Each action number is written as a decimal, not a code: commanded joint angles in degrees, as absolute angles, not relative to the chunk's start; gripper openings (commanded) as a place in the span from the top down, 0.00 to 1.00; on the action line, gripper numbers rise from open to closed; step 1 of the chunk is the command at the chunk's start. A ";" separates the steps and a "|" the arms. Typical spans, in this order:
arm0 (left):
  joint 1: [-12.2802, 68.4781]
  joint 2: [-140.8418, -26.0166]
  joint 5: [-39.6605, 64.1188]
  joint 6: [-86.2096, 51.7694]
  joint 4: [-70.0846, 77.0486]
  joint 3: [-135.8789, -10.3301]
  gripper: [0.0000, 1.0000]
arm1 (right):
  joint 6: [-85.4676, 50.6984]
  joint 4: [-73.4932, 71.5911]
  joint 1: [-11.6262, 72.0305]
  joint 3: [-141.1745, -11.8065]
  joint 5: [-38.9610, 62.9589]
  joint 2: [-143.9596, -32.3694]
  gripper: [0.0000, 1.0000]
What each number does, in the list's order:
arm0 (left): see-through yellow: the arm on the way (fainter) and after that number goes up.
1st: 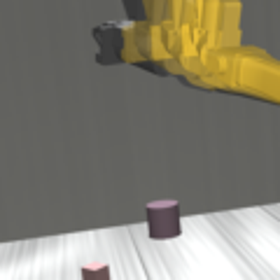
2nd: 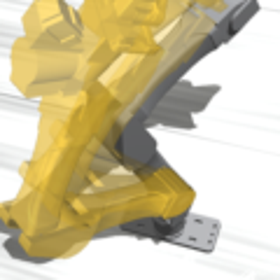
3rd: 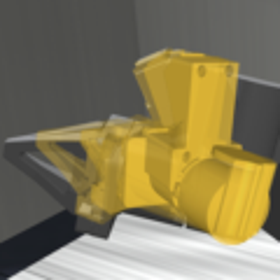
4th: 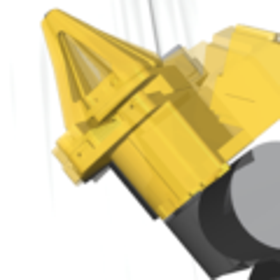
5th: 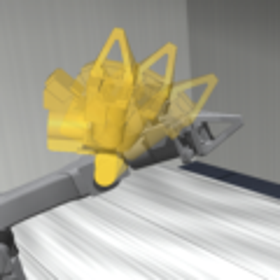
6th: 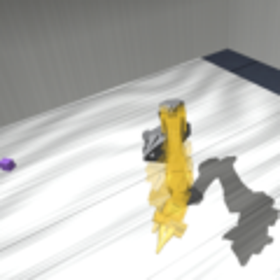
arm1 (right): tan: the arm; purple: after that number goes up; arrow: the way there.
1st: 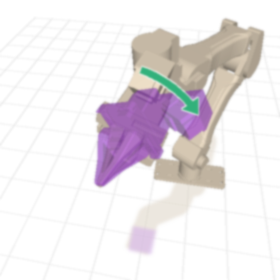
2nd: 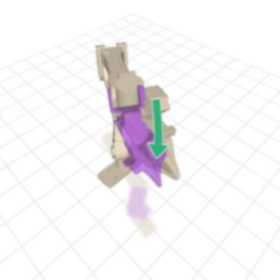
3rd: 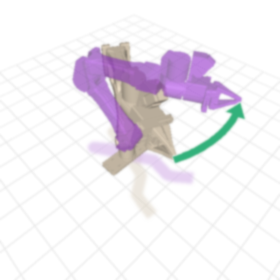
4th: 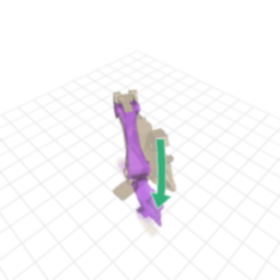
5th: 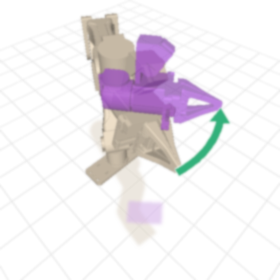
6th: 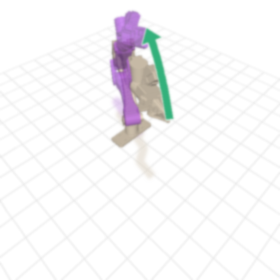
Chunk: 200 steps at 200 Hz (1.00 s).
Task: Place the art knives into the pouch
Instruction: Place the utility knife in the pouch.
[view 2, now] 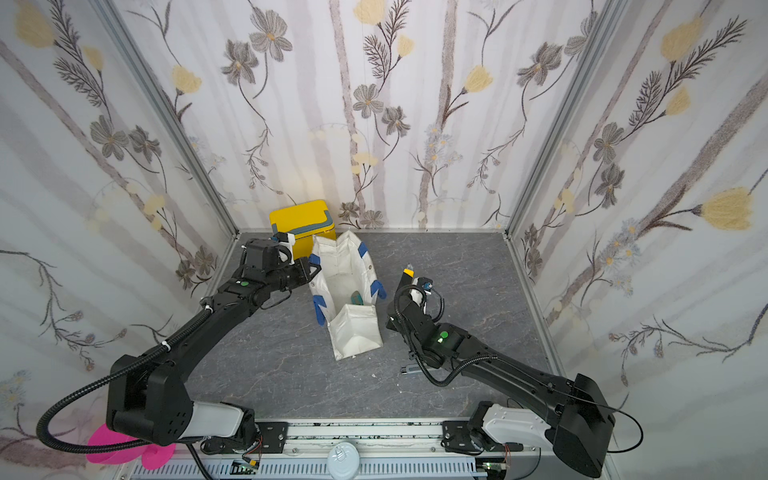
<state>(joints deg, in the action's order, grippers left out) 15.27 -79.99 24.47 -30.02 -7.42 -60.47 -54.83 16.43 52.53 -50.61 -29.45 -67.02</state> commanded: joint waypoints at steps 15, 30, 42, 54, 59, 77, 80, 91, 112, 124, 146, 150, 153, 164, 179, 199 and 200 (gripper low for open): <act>15.17 -79.62 25.65 -30.97 -5.10 -60.29 1.00 | -48.48 17.90 52.60 -57.50 -33.40 -68.44 0.72; 15.14 -79.45 25.58 -30.88 -5.10 -60.29 1.00 | -46.38 17.68 52.73 -60.21 -32.61 -69.15 0.72; 15.20 -79.43 25.54 -30.91 -5.10 -60.29 1.00 | -44.91 17.09 52.97 -62.27 -31.88 -69.76 0.72; 15.20 -79.46 25.42 -30.90 -5.10 -60.25 1.00 | -43.42 16.49 53.32 -64.25 -30.80 -70.38 0.73; 15.18 -79.45 25.40 -30.87 -5.10 -60.21 1.00 | -43.01 16.21 53.50 -64.91 -30.29 -70.72 0.73; 15.16 -79.67 25.40 -30.87 -4.92 -60.12 1.00 | -41.58 15.99 54.42 -67.77 -28.78 -72.02 0.73; 15.16 -79.66 25.40 -30.91 -4.92 -60.12 1.00 | -41.43 16.16 54.59 -68.23 -28.47 -72.33 0.73; 15.16 -79.79 25.40 -30.91 -4.92 -60.11 1.00 | -40.55 16.50 55.33 -69.88 -27.15 -73.59 0.73; 15.13 -79.82 25.49 -30.98 -4.89 -60.28 1.00 | -39.22 17.56 57.42 -73.22 -25.31 -76.41 0.73; 15.11 -79.72 25.45 -30.95 -4.92 -60.29 1.00 | -39.20 18.19 58.47 -74.73 -23.86 -78.15 0.73; 15.12 -79.55 25.41 -31.01 -4.92 -60.29 1.00 | -39.21 18.43 59.87 -76.46 -21.39 -81.01 0.73; 15.12 -79.60 25.41 -30.96 -4.99 -60.29 1.00 | -39.24 18.66 60.01 -76.67 -21.01 -81.53 0.73; 15.12 -79.50 25.40 -30.86 -5.01 -60.29 1.00 | -39.28 18.79 60.17 -76.85 -20.90 -82.01 0.73; 15.12 -79.37 25.32 -30.87 -5.01 -60.21 1.00 | -39.16 18.83 60.38 -77.39 -19.34 -83.40 0.73; 15.12 -79.37 25.22 -30.93 -5.10 -60.29 1.00 | -38.71 18.95 60.37 -78.26 -16.59 -85.40 0.73; 15.12 -79.43 25.53 -31.00 -5.10 -60.38 1.00 | -38.56 19.77 60.38 -79.61 -14.86 -87.41 0.73; 15.12 -79.44 25.51 -31.01 -5.10 -60.38 1.00 | -38.57 19.77 60.38 -79.62 -14.86 -87.47 0.73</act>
<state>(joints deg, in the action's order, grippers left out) 15.20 -79.85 24.43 -30.02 -7.16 -60.25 -39.33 19.57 60.31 -78.15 -18.02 -85.95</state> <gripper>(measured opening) 0.049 0.342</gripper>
